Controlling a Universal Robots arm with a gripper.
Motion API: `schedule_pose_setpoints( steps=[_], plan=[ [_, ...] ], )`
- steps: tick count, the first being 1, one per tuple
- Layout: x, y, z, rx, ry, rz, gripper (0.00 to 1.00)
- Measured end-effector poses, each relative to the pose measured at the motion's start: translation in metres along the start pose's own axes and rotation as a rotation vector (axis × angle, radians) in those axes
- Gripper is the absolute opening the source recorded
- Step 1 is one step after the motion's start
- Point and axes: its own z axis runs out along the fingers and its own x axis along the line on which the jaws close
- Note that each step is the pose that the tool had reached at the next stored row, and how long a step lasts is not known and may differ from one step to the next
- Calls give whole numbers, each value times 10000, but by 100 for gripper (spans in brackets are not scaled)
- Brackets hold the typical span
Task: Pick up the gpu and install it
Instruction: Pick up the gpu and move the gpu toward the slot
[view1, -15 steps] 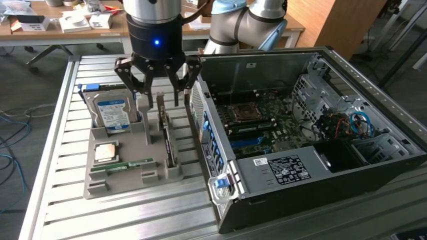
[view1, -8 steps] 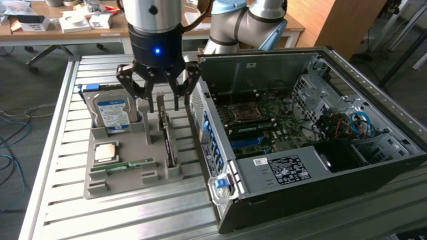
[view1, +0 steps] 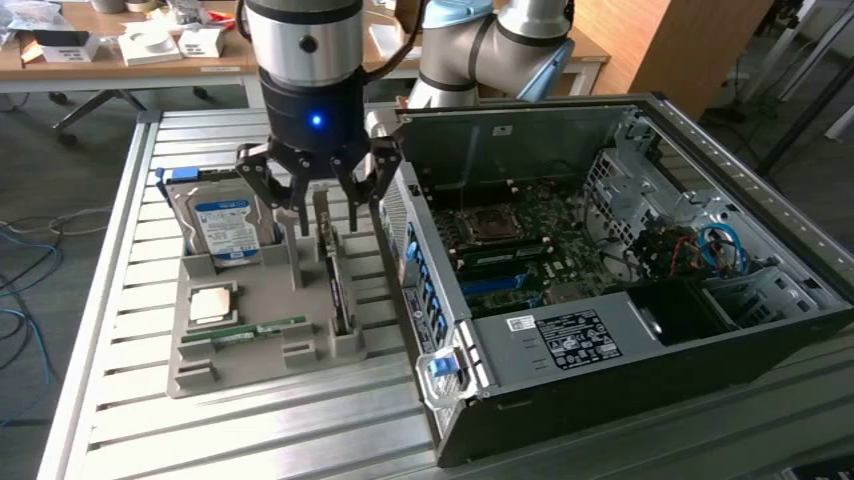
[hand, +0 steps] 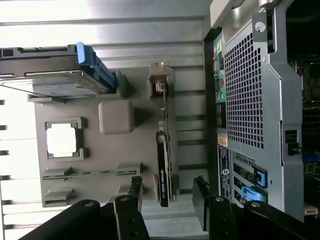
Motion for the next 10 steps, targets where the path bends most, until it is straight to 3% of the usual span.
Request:
schedule_pose_setpoints(
  steps=[10],
  plan=[
    [4,-8,174,0,-1,0,53]
  ],
)
